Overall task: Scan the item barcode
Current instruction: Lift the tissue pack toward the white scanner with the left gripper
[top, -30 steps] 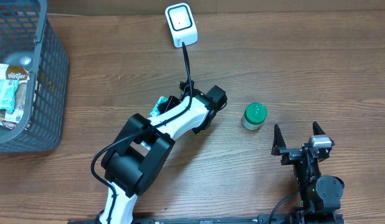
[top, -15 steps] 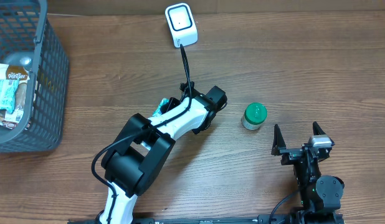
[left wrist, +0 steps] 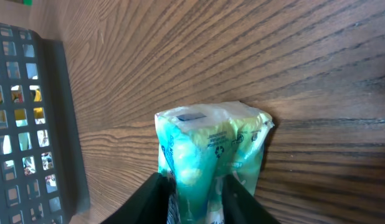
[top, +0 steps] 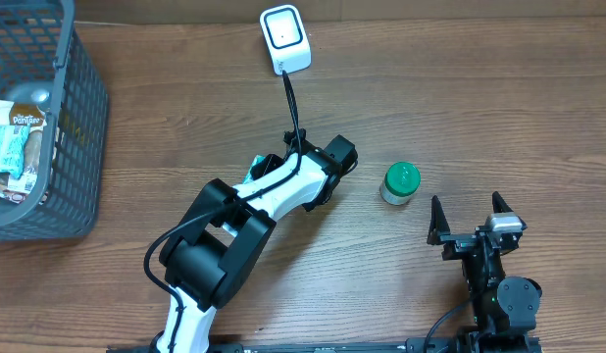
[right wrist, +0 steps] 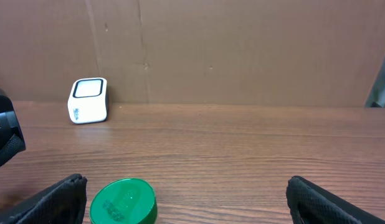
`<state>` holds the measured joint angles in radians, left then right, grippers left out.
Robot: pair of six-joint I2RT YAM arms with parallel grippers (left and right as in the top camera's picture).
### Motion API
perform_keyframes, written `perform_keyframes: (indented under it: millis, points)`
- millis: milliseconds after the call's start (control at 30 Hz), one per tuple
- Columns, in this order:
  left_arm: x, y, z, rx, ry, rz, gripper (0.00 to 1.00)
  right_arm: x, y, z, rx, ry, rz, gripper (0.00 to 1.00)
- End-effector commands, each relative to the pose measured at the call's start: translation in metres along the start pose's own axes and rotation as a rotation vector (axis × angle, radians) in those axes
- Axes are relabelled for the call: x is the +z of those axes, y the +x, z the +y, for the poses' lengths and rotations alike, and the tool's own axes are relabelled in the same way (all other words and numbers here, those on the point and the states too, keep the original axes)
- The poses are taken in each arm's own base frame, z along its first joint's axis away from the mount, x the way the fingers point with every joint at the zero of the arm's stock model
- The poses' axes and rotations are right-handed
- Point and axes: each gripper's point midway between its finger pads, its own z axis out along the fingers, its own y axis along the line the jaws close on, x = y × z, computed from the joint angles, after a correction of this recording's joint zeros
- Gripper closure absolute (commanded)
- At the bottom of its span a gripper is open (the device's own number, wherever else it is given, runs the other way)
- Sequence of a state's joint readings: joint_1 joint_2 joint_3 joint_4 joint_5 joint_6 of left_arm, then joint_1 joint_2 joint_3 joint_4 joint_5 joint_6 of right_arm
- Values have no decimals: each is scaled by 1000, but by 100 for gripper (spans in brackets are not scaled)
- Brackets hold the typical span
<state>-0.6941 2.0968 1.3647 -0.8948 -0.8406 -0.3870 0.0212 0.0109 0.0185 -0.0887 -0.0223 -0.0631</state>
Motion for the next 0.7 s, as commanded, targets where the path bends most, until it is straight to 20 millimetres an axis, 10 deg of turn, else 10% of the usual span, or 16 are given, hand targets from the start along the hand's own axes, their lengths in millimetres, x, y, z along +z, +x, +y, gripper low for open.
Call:
perform_keyframes:
  millis: [0, 467, 667]
  points:
    - [-4, -4, -7, -24, 33, 2, 65, 0, 2, 2, -4, -8, -2, 0]
    - [-47, -49, -3, -132, 323, 61, 46, 0, 2, 2, -4, -8, -2, 0]
    - [-50, -47, 11, -115, 490, 166, 3, 0, 2, 2, -4, -8, -1, 0]
